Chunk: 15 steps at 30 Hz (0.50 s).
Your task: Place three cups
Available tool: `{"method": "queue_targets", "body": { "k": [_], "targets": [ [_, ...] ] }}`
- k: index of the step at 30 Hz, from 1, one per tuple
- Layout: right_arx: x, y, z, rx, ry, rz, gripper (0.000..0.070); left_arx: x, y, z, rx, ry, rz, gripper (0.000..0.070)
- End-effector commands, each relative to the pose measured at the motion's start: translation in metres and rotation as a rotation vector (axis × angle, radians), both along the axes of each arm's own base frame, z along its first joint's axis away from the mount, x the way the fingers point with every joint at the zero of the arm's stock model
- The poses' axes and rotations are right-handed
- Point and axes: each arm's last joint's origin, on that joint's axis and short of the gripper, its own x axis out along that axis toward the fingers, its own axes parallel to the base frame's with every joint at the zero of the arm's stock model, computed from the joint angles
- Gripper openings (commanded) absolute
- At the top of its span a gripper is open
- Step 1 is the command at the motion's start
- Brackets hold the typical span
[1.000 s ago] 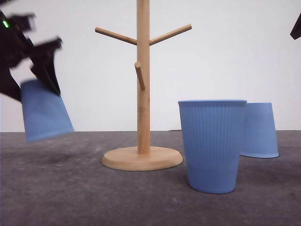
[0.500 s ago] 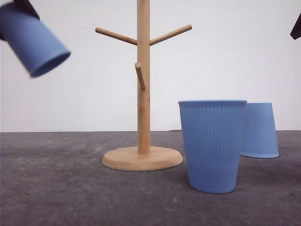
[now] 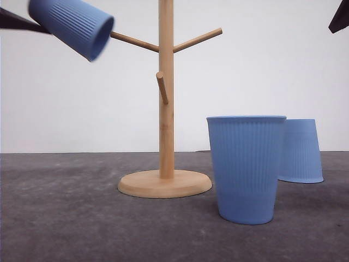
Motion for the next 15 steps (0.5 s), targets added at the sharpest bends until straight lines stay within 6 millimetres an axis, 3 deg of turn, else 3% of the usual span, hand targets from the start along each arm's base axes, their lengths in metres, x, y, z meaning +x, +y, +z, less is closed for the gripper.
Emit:
{"method": "queue_targets", "body": {
  "k": [1,15],
  "targets": [
    [0.001,0.001,0.005,0.017,-0.02,0.001,0.0503,0.007,-0.006,0.001,-0.022,-0.004,-0.024,0.035],
    [0.001,0.001,0.006,0.035,-0.025,-0.005,0.0503,0.033,-0.046,-0.03,-0.04,0.096,-0.142,0.0356]
  ]
}}
